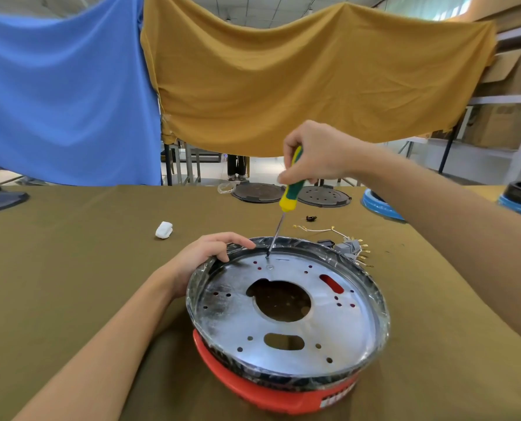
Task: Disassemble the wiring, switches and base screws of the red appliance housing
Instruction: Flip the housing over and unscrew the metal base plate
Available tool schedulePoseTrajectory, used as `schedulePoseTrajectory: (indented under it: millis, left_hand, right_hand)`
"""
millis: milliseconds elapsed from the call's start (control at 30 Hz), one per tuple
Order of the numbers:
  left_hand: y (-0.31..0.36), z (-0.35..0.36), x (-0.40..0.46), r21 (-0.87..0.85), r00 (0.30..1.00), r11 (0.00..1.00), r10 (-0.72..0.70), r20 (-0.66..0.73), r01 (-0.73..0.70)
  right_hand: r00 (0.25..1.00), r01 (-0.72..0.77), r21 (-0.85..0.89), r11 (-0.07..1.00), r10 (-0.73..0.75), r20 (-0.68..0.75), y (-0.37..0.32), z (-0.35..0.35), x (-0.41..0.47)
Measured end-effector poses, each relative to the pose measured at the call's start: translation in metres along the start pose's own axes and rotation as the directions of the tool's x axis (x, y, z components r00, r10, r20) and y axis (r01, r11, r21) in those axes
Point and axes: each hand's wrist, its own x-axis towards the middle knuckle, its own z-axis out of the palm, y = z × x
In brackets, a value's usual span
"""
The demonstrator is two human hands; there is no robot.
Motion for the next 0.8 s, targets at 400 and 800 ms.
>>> schedulePoseTrajectory:
  millis: [400,800]
  left_hand:
    - [0.002,-0.003,-0.002,0.042,0.999,0.999,-0.026,0.028,0.025]
    - [0.007,-0.003,-0.003,-0.030,0.994,0.995,-0.091,0.053,0.093]
  right_hand:
    - [0.996,-0.031,-0.472,0.881,0.068,0.062,-0.037,0.001,0.026]
    - [0.959,0.157,0.019,0.987,-0.157,0.237,-0.013,-0.017,0.014]
